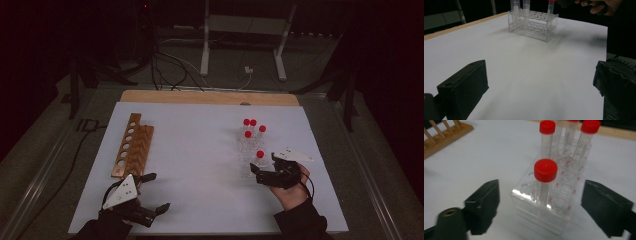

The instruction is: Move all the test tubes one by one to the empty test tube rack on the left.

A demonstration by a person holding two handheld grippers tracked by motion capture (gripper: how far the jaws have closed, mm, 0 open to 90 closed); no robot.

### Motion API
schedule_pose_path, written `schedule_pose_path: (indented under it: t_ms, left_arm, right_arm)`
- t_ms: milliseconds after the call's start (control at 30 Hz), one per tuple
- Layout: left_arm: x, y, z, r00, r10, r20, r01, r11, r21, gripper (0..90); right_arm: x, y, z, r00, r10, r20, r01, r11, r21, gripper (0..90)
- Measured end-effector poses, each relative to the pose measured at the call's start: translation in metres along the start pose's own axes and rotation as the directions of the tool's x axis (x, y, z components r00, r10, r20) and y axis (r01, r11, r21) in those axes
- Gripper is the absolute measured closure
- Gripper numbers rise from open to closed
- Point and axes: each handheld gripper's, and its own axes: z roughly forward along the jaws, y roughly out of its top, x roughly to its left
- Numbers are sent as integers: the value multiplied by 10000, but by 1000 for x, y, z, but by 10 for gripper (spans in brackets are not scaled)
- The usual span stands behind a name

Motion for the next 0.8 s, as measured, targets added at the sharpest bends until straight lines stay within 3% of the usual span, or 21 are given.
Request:
schedule_pose_path:
  t_ms: [100, 233, 267, 433, 800]
  left_arm:
    - [0, 0, 0, 10000, 1, 2, -1, 10000, 4, 4]
    - [0, 0, 0, 10000, 6, 23, -6, 10000, 13, 3]
    - [0, 0, 0, 10000, 18, 20, -18, 10000, 18, 3]
    - [0, 0, 0, 10000, 10, 55, -10, 10000, 34, 4]
    - [0, 0, 0, 10000, 29, 55, -29, 10000, 38, 4]
  right_arm:
    - [0, 1, 4, 10000, 60, 76, -63, 9992, 407, 207]
    - [-3, 1, 10, 9997, 253, -51, -248, 9958, 886, 386]
    - [-3, 1, 10, 9997, 253, -51, -248, 9958, 886, 386]
    - [-6, 4, 12, 9994, 324, -99, -314, 9955, 889, 555]
    - [-3, 4, 23, 10000, -41, 61, 34, 9927, 1208, 732]
